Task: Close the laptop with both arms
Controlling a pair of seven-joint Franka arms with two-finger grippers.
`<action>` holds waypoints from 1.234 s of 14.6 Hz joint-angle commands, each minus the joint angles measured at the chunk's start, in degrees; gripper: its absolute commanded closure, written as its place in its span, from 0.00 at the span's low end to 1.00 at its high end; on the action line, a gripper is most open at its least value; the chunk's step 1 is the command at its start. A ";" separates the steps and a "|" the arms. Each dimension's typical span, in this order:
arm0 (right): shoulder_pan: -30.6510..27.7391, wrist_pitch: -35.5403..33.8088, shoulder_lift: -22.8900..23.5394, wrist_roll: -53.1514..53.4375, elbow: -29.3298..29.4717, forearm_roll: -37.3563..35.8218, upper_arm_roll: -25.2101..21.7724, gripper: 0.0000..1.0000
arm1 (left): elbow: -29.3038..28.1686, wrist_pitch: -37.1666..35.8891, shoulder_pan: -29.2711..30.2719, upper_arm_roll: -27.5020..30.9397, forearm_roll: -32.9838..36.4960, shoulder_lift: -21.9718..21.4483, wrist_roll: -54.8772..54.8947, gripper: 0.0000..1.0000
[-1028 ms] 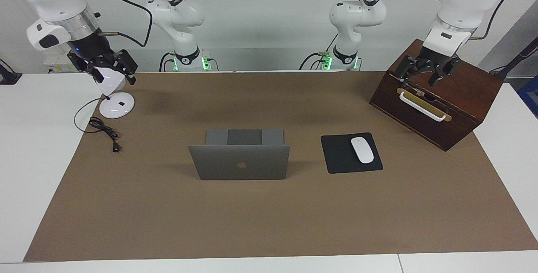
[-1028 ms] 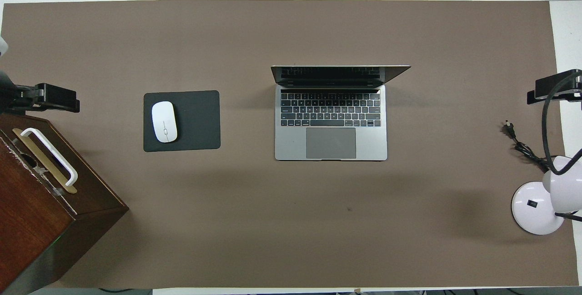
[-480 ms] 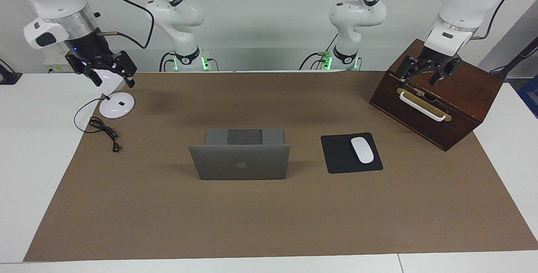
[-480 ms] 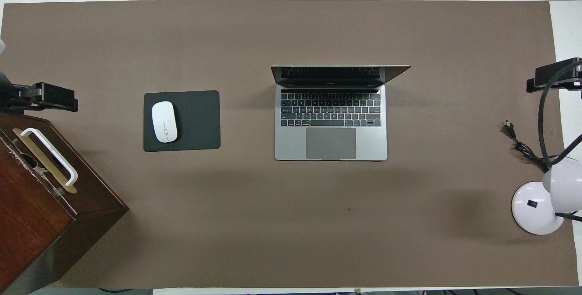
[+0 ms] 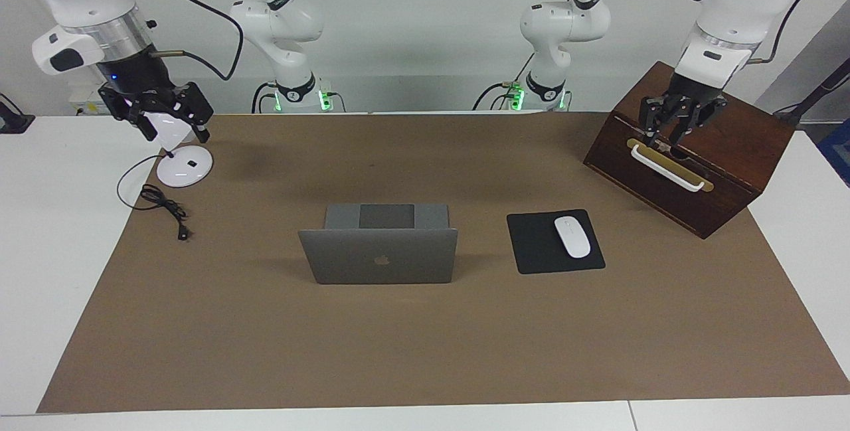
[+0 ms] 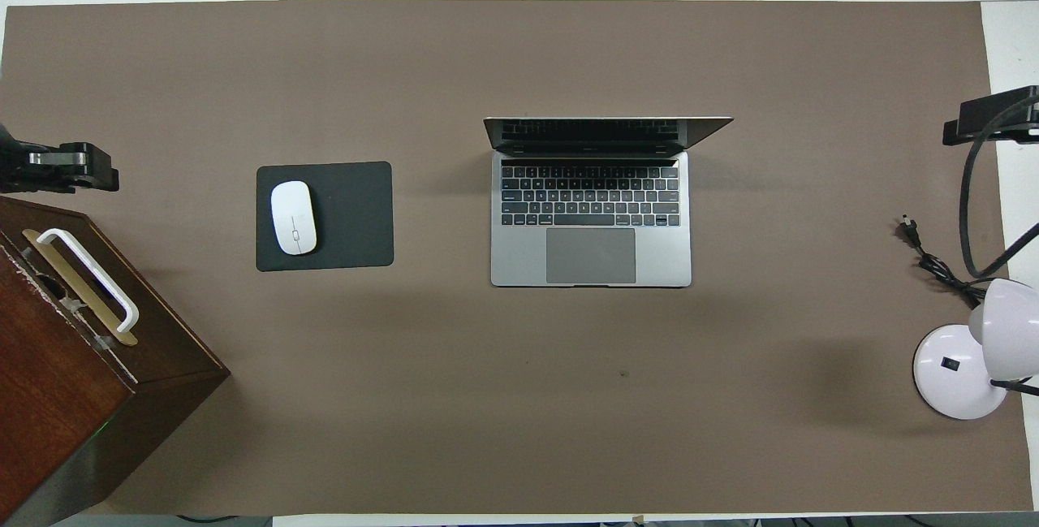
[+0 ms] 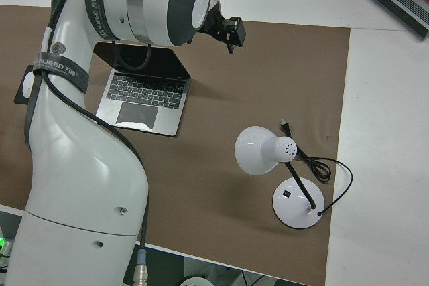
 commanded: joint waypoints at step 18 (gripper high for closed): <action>14.41 19.97 14.29 1.18 9.90 -0.91 -7.30 1.00 | -9.18 15.64 -6.23 -0.24 -4.68 -3.26 3.05 1.00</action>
